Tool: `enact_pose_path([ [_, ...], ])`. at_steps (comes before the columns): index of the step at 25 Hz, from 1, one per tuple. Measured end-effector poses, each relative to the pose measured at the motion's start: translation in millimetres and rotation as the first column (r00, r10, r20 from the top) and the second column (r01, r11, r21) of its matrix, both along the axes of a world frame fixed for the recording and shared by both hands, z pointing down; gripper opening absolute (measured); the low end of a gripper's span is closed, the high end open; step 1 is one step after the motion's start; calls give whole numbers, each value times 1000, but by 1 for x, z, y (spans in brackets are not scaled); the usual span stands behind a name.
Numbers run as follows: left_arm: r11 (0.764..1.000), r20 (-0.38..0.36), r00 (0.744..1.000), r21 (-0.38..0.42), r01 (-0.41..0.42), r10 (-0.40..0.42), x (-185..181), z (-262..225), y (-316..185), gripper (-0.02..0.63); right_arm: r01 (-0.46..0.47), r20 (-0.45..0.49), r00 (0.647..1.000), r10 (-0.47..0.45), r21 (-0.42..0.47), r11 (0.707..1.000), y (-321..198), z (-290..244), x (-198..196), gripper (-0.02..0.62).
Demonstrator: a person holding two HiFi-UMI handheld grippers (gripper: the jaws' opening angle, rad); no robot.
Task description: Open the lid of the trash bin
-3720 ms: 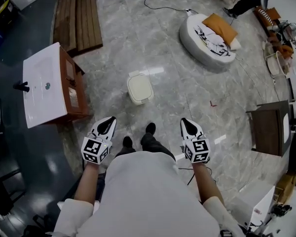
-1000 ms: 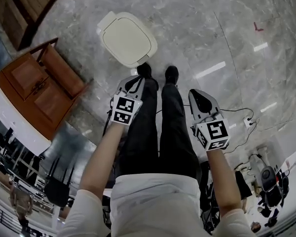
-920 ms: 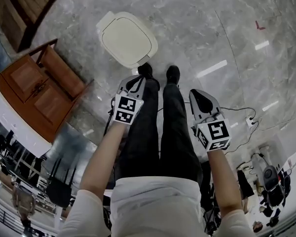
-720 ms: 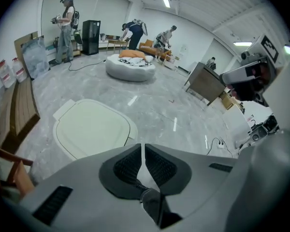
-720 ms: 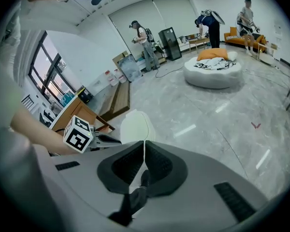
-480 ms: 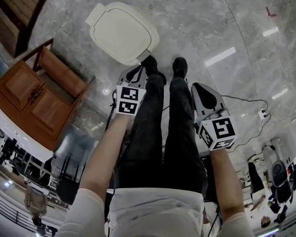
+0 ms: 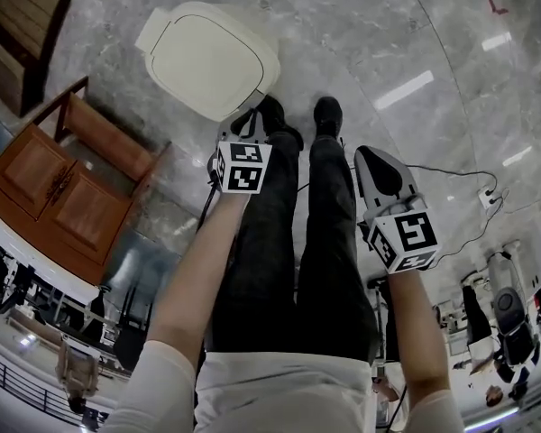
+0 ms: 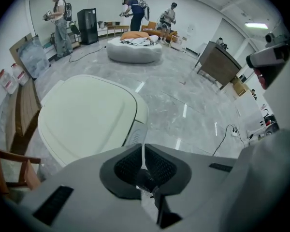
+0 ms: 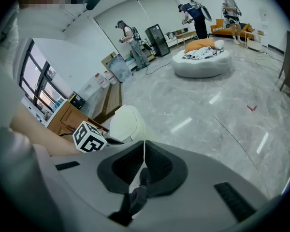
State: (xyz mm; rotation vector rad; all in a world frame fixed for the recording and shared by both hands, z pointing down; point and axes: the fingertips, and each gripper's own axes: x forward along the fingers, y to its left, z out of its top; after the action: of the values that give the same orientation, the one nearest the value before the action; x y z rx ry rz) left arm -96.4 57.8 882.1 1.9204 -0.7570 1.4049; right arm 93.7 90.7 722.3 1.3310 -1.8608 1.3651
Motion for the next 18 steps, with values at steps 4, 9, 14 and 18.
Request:
enact_pose_path([
  [4,1000,48,999,11,1,-1,1,5,0,18,-18,-3,1000,18,-8,1000,1,4,6,31],
  [9,1000,92,996,14,17,-18,0,6,-1,18,-8,6,1000,8,-5,1000,1,6,0,31],
  [14,998,78,995,26,62,-64,-1,5,-2,18,5,7,1000,-5,4,1000,-1,3,-2,31],
  [18,997,41,997,23,70,-71,-1,-2,-7,20,23,-7,1000,-23,21,1000,-5,-6,-3,31],
])
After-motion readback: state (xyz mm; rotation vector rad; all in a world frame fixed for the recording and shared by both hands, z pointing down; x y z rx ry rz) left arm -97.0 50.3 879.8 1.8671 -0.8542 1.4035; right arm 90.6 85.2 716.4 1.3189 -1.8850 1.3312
